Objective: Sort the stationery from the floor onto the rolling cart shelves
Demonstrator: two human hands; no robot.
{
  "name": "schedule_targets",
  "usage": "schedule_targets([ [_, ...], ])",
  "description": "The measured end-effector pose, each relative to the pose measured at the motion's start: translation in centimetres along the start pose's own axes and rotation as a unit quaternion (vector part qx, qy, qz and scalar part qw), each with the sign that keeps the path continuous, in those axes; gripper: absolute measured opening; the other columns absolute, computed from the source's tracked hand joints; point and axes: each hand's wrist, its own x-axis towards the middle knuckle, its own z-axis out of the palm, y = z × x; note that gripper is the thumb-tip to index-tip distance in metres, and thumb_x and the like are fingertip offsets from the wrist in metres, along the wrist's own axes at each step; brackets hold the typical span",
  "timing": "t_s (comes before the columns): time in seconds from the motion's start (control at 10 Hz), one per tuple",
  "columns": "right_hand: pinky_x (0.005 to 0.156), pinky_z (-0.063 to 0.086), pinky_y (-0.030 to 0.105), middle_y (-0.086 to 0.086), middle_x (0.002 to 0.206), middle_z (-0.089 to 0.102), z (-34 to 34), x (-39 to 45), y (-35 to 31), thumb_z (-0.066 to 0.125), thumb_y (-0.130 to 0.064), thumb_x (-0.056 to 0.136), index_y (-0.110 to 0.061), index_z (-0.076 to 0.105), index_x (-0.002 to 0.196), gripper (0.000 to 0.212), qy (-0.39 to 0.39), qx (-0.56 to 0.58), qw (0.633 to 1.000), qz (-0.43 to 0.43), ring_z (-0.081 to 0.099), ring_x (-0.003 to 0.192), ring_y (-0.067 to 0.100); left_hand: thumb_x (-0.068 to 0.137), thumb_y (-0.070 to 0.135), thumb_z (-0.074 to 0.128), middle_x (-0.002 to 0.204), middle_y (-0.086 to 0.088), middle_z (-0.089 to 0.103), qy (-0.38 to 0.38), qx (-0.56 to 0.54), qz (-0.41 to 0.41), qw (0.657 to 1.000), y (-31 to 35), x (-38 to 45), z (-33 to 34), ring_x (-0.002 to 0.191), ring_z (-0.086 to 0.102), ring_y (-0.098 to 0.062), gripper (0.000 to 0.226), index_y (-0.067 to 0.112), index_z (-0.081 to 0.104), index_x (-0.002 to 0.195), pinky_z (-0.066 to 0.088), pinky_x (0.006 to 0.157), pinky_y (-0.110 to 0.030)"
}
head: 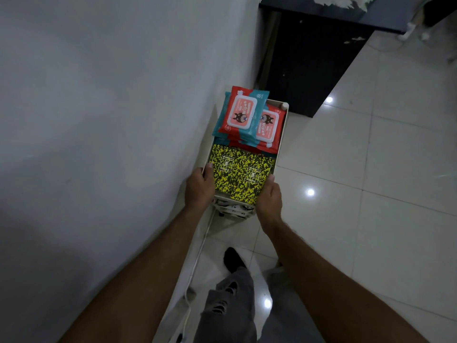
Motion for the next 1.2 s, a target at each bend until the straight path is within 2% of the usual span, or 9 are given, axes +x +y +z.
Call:
schedule_targets([
  [0.1,0.068,0.051,0.031,0.007,0.094,0.062,-0.3,-0.1,0.1,0.021,-0.053,0.106,-0.015,0.054,0.107,0.05,0.005,-0.02,1.0,-0.009,0.059,0.08,0.016,0.102,0.056,0.039,0.082,-0.006,0.064,0.008,0.037,0.004,0.999,-0.1,-0.4,0.0,0.076,0.06,-0.028,0.05,0.013,0.062,0.093,0.041,0.064,-0.033],
  [0.4,0.073,0.053,0.036,-0.003,0.09,0.061,-1.0,-0.1,0.5,0.028,-0.058,0.104,-0.019,0.052,0.103,0.046,0.03,-0.094,0.994,-0.052,0.061,0.082,0.015,0.101,0.051,0.047,0.096,-0.005,0.065,0.019,0.069,0.067,0.995,0.0,-2.1,-0.7,0.087,0.062,-0.027,0.039,0.014,0.058,0.108,0.037,0.067,-0.03],
  [0.5,0.071,0.055,0.039,0.0,0.089,0.064,-1.1,0.0,0.9,0.027,-0.065,0.1,-0.018,0.057,0.098,0.056,0.04,-0.121,0.989,-0.074,0.064,0.082,0.019,0.1,0.052,0.048,0.113,-0.009,0.064,0.019,0.08,0.083,0.993,-0.2,-2.5,-0.6,0.102,0.062,-0.03,0.044,0.013,0.056,0.118,0.041,0.073,-0.033],
  [0.6,0.078,0.055,0.042,0.002,0.102,0.064,-1.4,-0.3,0.8,0.026,-0.071,0.097,-0.02,0.058,0.108,0.061,0.05,-0.168,0.98,-0.098,0.063,0.091,0.02,0.1,0.052,0.049,0.135,-0.012,0.055,0.021,0.107,0.094,0.99,-0.1,-3.2,-0.5,0.122,0.054,-0.031,0.057,0.011,0.047,0.139,0.045,0.087,-0.04],
  [0.7,0.09,0.052,0.045,0.007,0.126,0.056,-2.1,-0.6,0.8,0.028,-0.068,0.098,-0.019,0.049,0.133,0.064,0.042,-0.228,0.961,-0.148,0.056,0.112,0.025,0.099,0.053,0.051,0.145,-0.014,0.048,0.023,0.121,0.124,0.985,-0.3,-3.7,-0.6,0.131,0.047,-0.032,0.068,0.009,0.039,0.148,0.045,0.097,-0.043],
  [0.8,0.093,0.049,0.046,0.009,0.143,0.042,-2.8,-0.7,0.8,0.034,-0.062,0.1,-0.017,0.033,0.146,0.064,0.025,-0.286,0.935,-0.21,0.047,0.123,0.027,0.096,0.062,0.047,0.159,-0.015,0.035,0.001,0.143,0.153,0.978,-0.7,-3.7,-0.7,0.144,0.035,-0.031,0.082,0.009,0.028,0.156,0.036,0.112,-0.045],
  [0.9,0.093,0.052,0.052,0.01,0.149,0.036,-3.4,-0.1,1.1,0.031,-0.068,0.097,-0.015,0.027,0.148,0.073,0.005,-0.34,0.908,-0.246,0.047,0.126,0.03,0.091,0.075,0.033,0.166,-0.013,0.019,-0.015,0.182,0.175,0.968,-0.8,-3.9,-0.9,0.154,0.017,-0.029,0.095,0.011,0.018,0.159,0.022,0.123,-0.046],
  [1.0,0.104,0.046,0.056,0.013,0.158,0.026,-4.4,-0.1,0.3,0.031,-0.07,0.097,-0.015,0.019,0.152,0.078,-0.017,-0.403,0.878,-0.259,0.037,0.139,0.034,0.087,0.083,0.021,0.168,-0.012,0.012,-0.019,0.209,0.181,0.961,-0.6,-4.8,-1.4,0.155,0.009,-0.028,0.103,0.011,0.014,0.16,0.014,0.125,-0.047],
  [1.2,0.12,0.023,0.057,0.012,0.167,0.006,-6.0,-0.5,-3.4,0.026,-0.068,0.099,-0.018,0.007,0.158,0.08,-0.092,-0.485,0.801,-0.339,0.011,0.152,0.035,0.091,0.079,0.029,0.169,-0.012,0.008,0.016,0.212,0.178,0.961,0.0,-6.6,-2.3,0.156,0.006,-0.028,0.099,0.01,0.011,0.161,0.012,0.126,-0.048],
])
